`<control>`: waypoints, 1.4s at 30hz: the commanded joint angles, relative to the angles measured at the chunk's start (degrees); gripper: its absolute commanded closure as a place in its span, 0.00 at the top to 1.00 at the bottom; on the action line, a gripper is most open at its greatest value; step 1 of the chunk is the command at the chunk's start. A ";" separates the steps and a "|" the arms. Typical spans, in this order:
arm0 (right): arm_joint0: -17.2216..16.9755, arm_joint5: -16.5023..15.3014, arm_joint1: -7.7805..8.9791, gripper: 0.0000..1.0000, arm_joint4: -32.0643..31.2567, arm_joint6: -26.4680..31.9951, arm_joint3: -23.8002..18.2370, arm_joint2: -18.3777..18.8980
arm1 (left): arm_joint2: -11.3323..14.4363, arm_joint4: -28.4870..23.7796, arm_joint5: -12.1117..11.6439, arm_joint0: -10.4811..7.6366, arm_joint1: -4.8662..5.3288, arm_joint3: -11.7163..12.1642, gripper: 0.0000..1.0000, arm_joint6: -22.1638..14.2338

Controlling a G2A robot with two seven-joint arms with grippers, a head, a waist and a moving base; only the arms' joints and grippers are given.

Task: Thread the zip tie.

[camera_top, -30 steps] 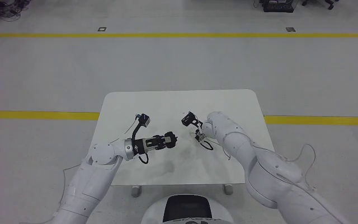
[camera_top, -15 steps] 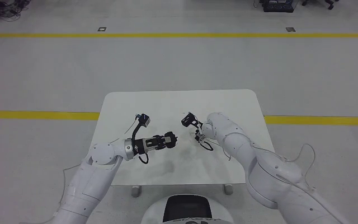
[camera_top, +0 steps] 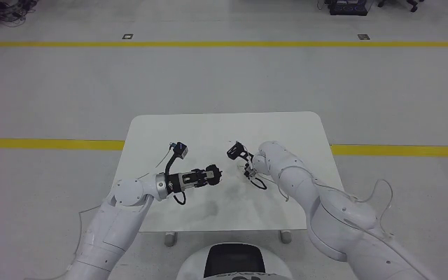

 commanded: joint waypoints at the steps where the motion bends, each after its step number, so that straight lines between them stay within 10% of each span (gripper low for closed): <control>1: 0.03 0.00 -0.04 0.13 0.32 0.22 0.07 -0.18 | 0.00 0.00 0.00 0.00 0.00 0.00 0.00 0.00; 42: 0.37 0.00 2.10 0.12 6.63 1.81 -4.39 -5.31 | 0.00 0.00 0.00 0.00 0.00 0.00 0.00 0.00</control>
